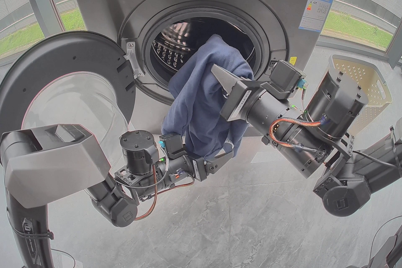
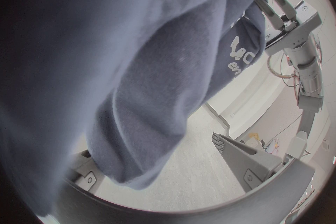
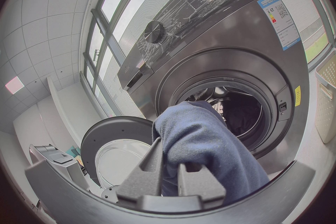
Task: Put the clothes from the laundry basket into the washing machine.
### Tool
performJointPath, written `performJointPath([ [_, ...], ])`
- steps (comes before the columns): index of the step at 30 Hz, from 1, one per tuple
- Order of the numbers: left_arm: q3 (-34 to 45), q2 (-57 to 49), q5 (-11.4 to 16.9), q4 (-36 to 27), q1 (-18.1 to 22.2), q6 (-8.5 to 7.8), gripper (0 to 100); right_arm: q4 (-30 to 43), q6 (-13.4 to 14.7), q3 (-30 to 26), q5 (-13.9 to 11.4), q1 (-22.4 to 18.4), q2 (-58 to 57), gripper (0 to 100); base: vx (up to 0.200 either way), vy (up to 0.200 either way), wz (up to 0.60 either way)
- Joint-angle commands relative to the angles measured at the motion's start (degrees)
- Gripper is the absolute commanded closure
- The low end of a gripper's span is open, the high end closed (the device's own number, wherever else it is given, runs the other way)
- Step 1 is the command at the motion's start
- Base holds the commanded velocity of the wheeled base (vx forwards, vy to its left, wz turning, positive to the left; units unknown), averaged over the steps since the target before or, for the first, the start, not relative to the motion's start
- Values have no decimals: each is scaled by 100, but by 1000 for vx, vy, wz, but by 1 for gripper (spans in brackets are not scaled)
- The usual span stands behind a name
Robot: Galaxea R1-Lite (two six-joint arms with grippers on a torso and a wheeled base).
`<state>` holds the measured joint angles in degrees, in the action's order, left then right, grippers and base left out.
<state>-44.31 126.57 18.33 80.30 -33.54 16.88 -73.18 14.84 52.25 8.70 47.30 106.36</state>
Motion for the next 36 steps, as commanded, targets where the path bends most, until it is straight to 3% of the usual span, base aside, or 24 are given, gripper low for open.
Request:
performJointPath([
  [1, -148, 183, -102, 3, 14, -1, 0, -3, -7, 5, 0, 51, 7, 100, 0, 0, 0],
  [8, -359, 315, -401, 21, -30, -18, 0, -12, -16, -13, 0, 51, 7, 100, 0, 0, 0],
  [9, -359, 315, -401, 21, -30, -18, 100, -12, -16, -13, 0, 51, 7, 100, 0, 0, 0],
  [21, -130, -36, -585, 214, -65, -18, 100, -21, -16, -110, 0, -19, 16, 100, 0, 0, 0],
  [26, 459, -652, -585, 214, -434, -27, 100, 14, -25, -180, -9, -19, 25, 100, 0, 0, 0],
  [27, 538, -757, -585, 214, -496, -18, 100, 32, -25, -215, -9, -1, 25, 0, 0, 0, 0],
  [31, 722, -1038, -577, 214, -575, -27, 100, 67, -42, -549, -62, 25, 25, 0, 0, 0, 0],
  [36, 731, -1311, -568, 214, -531, -10, 100, -30, -288, -1138, -71, -45, 60, 0, 0, 0, 0],
])
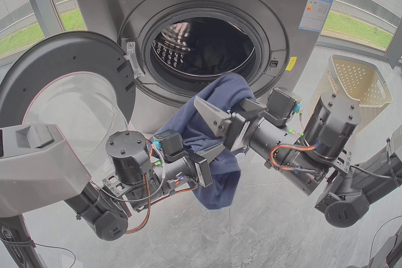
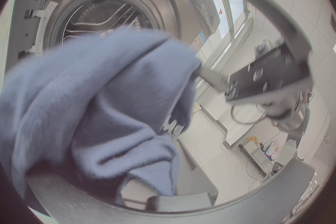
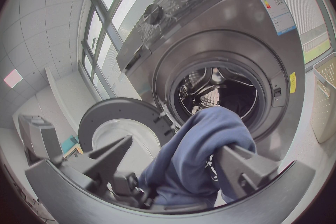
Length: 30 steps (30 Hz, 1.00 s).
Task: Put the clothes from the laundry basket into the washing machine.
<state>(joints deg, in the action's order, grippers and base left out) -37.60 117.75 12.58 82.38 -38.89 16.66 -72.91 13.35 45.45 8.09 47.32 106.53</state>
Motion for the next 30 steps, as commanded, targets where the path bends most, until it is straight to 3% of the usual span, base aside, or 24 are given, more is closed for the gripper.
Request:
performJointPath([
  [1, 51, -472, 16, 6, 30, 21, 100, -65, -140, -537, -10, -48, 34, 0, 0, 0, 0],
  [13, -90, -481, -10, 15, 74, 56, 100, -92, -140, -844, -10, -162, -80, 0, 0, 0, 0],
  [19, -239, -586, -1, 50, 391, 74, 100, -180, -157, -1099, -89, -417, -273, 0, 0, 0, 0],
  [23, -90, -947, -10, 261, 435, 83, 100, -188, -166, -1407, -273, -637, -291, 0, 0, 0, 0],
  [30, 596, -1747, 104, 551, 356, 21, 100, -188, -148, -1635, -300, -804, -238, 0, 0, 0, 0],
])
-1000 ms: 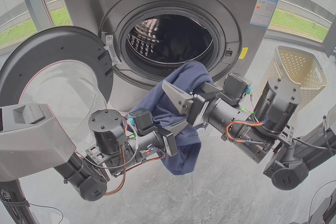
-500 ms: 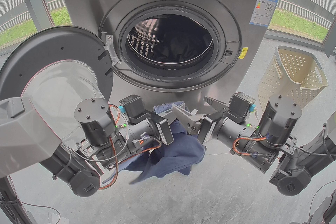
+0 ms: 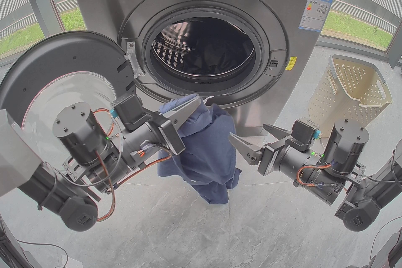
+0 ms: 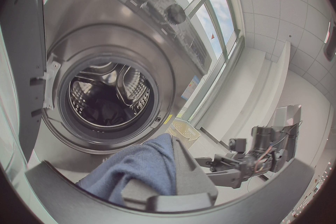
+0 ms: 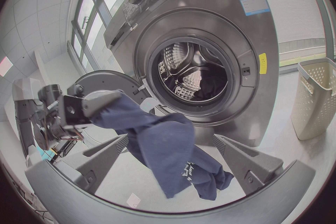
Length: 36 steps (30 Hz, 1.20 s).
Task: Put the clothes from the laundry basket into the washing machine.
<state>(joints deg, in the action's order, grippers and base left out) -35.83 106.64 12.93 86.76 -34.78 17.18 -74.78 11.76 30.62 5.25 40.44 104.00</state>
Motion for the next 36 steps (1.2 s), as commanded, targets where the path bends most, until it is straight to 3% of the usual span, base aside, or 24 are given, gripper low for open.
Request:
performJointPath([
  [1, 498, -706, 86, 148, -82, -30, 100, -2, 10, -144, -16, -115, 24, 0, 0, 0, 0],
  [9, 542, -856, 130, 166, -178, -65, 100, -46, 19, -74, -16, -45, 191, 0, 0, 0, 0],
  [18, 375, -812, 69, 166, -126, -65, 100, -802, 98, -12, -24, 333, 754, 0, 0, 0, 0],
  [28, 357, -803, 69, 166, -117, -65, 100, -775, 1038, -12, -147, 676, 789, 0, 0, 0, 0],
  [36, 331, -794, 60, 166, -108, -65, 100, -969, 1328, 155, -165, 826, 1175, 0, 0, 0, 0],
])
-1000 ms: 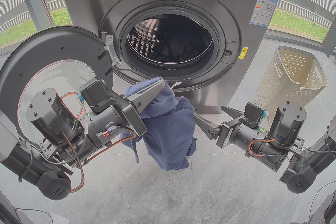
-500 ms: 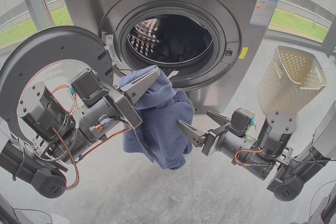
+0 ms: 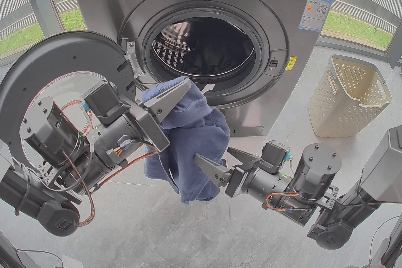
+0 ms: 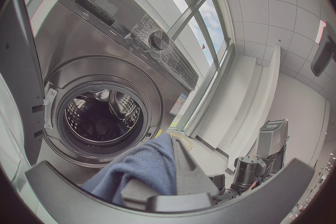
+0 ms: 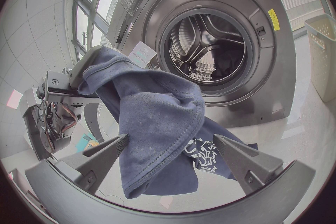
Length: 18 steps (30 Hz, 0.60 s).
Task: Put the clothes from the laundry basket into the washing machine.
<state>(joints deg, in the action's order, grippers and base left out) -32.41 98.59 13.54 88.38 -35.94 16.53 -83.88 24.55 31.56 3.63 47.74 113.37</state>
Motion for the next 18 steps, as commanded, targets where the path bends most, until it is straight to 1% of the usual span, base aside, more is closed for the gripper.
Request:
performJointPath([
  [1, -10, 12, -1, 4, 17, -1, 100, -102, 94, 43, -3, 122, 273, 0, 0, 0, 0],
  [5, -10, 38, -1, 4, 17, -1, 100, -225, 120, -1, -3, 262, 308, 0, 0, 0, 0],
  [14, -10, 47, -18, 4, 25, 8, 100, -453, 120, 69, 6, 289, 484, 0, 0, 0, 0],
  [15, -10, 47, -18, -5, 25, 8, 100, -453, 120, 69, 6, 289, 510, 100, 0, 0, 0],
  [18, -10, 38, -18, 4, 25, 8, 100, -445, 120, 87, -3, 280, 510, 100, 0, 0, 0],
])
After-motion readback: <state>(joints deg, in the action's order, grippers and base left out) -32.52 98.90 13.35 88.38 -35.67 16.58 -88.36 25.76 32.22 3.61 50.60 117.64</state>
